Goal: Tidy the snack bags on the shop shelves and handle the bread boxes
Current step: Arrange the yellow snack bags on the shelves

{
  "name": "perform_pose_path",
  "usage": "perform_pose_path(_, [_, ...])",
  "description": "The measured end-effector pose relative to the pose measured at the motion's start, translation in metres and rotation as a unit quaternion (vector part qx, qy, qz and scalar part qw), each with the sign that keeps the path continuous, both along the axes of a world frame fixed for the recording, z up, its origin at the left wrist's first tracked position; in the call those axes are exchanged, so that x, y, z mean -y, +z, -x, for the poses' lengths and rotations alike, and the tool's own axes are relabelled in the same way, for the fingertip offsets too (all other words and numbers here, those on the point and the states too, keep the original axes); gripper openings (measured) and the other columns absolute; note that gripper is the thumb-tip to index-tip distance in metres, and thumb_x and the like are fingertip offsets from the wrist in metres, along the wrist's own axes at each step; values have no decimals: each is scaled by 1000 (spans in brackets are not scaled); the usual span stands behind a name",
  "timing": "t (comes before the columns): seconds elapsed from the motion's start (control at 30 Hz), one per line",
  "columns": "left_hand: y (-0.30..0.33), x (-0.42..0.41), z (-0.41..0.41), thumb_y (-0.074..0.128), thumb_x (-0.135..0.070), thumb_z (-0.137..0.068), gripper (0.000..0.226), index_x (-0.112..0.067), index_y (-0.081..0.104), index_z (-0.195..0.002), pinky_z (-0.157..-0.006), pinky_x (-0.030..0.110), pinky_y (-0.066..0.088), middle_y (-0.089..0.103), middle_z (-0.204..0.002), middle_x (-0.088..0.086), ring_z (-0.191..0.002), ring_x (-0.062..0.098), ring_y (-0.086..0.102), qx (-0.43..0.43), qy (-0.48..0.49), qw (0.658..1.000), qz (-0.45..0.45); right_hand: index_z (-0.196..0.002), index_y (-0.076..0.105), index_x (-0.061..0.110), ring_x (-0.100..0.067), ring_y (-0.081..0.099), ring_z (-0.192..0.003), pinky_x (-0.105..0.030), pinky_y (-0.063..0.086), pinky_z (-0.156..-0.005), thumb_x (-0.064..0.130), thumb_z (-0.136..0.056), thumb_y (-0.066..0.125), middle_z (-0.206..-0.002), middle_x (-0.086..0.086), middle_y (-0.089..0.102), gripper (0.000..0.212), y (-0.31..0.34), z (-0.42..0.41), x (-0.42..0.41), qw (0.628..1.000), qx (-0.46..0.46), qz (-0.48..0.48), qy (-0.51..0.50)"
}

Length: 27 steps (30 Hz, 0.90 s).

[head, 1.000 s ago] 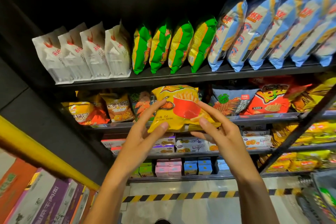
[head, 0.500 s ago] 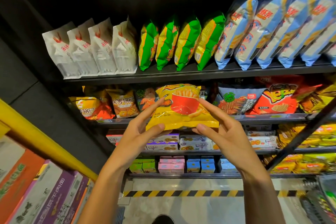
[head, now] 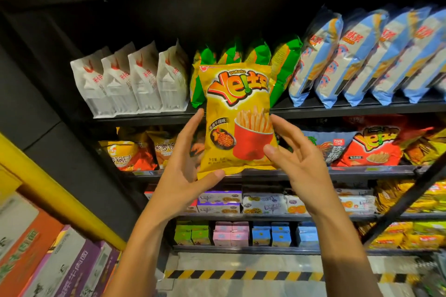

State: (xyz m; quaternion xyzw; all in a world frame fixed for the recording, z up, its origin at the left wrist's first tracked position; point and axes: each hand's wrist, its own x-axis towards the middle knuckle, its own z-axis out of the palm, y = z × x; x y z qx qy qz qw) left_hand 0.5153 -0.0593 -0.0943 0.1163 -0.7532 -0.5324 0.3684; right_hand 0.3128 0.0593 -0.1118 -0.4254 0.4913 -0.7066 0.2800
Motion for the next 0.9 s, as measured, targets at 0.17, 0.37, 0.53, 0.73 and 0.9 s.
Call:
perform_pose_path(0.17, [31, 25, 7, 78, -27, -83, 85, -38, 33, -154, -85, 21, 57, 51, -151, -6, -122, 6, 65, -17, 34, 989, -139, -143, 56, 23, -15, 69, -120, -28, 58, -93, 8, -94, 66, -138, 15, 66, 52, 31, 1, 27, 998, -37, 54, 13])
perform_pose_path(0.37, [86, 67, 13, 64, -23, -86, 48, -37, 54, -130, -83, 22, 59, 73, -126, -9, -112, 7, 71, -52, 21, 985, -161, -141, 56, 23, -1, 62, -125, -19, 51, -100, 13, -92, 65, -135, 25, 64, 51, 86, 6, 72, 985, -125, 113, 23])
perform_pose_path(0.53, [139, 116, 18, 95, -49, -63, 91, -19, 57, -140, -97, 44, 59, 68, -135, 11, -123, 30, 67, -55, 20, 991, -119, -142, 56, 20, -2, 61, -128, -20, 50, -100, 5, -96, 64, -141, 11, 64, 49, 134, 9, 122, 975, -149, 165, 14])
perform_pose_path(0.73, [200, 164, 23, 73, -26, -89, 50, -14, 60, -136, -96, 53, 58, 70, -130, 15, -119, 35, 68, -108, 34, 990, -83, -145, 54, 19, 2, 63, -123, -15, 52, -94, 0, -98, 63, -131, 25, 67, 51, 197, 7, 173, 961, -196, 192, 25])
perform_pose_path(0.9, [241, 194, 27, 69, -17, -91, 65, -19, 44, -151, -68, 7, 54, 65, -117, -18, -89, -15, 68, -156, 114, 981, -19, -146, 55, 27, -8, 54, -138, -35, 46, -113, 14, -95, 72, -144, 14, 62, 55, 242, 18, 207, 944, -250, 217, -3])
